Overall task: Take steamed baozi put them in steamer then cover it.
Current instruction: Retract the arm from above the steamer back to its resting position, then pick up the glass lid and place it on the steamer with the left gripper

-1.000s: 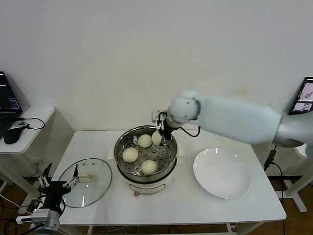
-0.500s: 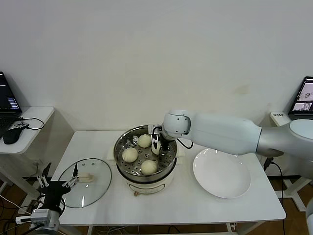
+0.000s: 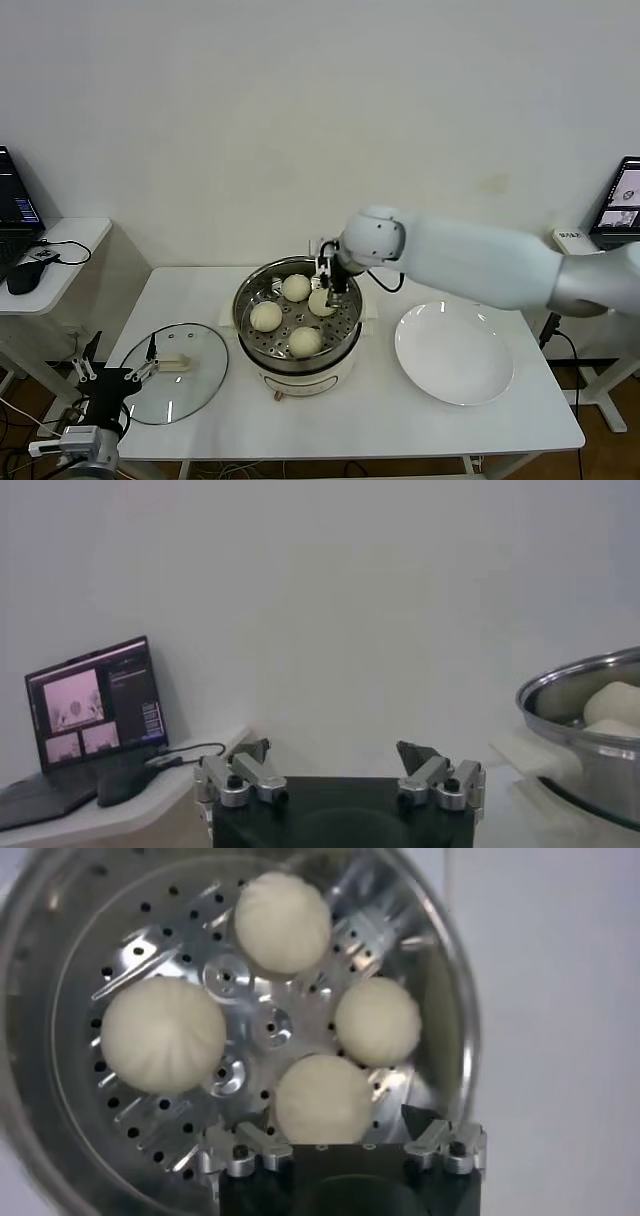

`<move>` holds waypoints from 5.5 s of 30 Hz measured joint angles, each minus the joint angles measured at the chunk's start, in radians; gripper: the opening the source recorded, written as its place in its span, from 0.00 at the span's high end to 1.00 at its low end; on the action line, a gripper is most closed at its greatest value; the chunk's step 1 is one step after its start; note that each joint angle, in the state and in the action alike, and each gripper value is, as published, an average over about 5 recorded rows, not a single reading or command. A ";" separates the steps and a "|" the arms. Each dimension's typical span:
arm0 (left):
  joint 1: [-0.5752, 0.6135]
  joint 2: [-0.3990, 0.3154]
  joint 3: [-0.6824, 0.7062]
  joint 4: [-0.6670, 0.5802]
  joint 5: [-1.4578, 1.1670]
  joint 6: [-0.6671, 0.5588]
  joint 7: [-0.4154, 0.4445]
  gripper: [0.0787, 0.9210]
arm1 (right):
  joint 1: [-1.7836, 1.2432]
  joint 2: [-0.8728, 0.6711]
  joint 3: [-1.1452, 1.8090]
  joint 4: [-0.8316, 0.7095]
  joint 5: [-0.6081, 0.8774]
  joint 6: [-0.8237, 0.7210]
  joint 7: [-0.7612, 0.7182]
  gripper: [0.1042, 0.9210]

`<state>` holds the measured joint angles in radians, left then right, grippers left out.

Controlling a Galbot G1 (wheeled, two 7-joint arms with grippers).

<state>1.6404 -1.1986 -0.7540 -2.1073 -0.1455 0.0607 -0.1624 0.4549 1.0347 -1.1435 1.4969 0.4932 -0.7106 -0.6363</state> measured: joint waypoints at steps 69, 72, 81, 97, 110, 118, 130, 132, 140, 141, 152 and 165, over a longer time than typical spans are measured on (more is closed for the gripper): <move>-0.234 0.172 0.127 0.598 1.233 -0.241 -0.035 0.12 | -2.001 0.231 2.051 0.294 -0.209 0.940 0.473 0.12; -0.257 0.169 0.139 0.612 1.242 -0.241 -0.033 0.12 | -2.009 0.237 2.054 0.292 -0.213 0.943 0.471 0.12; -0.332 0.159 0.171 0.658 1.258 -0.242 -0.030 0.12 | -2.023 0.249 2.055 0.276 -0.224 0.949 0.462 0.12; -0.424 0.145 0.200 0.773 1.245 -0.246 -0.030 0.38 | -2.019 0.260 2.037 0.258 -0.239 0.949 0.455 0.12; -0.419 0.150 0.187 0.777 1.220 -0.250 -0.050 0.83 | -2.015 0.262 2.015 0.264 -0.247 0.948 0.454 0.12; -0.370 0.172 0.147 0.679 1.183 -0.230 -0.044 0.93 | -2.016 0.255 2.001 0.273 -0.255 0.953 0.454 0.12; -0.307 0.212 0.056 0.411 1.139 -0.107 0.058 0.93 | -2.009 0.264 1.982 0.279 -0.289 0.964 0.456 0.12; -0.309 0.221 0.054 0.367 1.129 -0.084 0.081 0.93 | -2.011 0.267 1.981 0.282 -0.299 0.965 0.457 0.12; -0.332 0.253 0.101 0.212 1.080 0.012 0.170 0.93 | -2.014 0.290 1.973 0.295 -0.353 0.979 0.470 0.12; -0.338 0.256 0.113 0.197 1.075 0.025 0.178 0.93 | -2.014 0.293 1.971 0.297 -0.363 0.981 0.473 0.12; -0.444 0.242 0.321 0.133 1.081 0.154 0.235 0.93 | -2.009 0.355 1.962 0.310 -0.521 0.976 0.522 0.12; -0.616 0.127 0.564 0.163 1.201 0.302 0.345 0.93 | -1.987 0.435 1.950 0.302 -0.676 0.967 0.585 0.12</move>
<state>1.0241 -1.0712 -0.1896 -1.9442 1.0557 0.3628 0.1830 -1.5316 1.4693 0.8069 1.7990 -0.1824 0.2566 -0.0514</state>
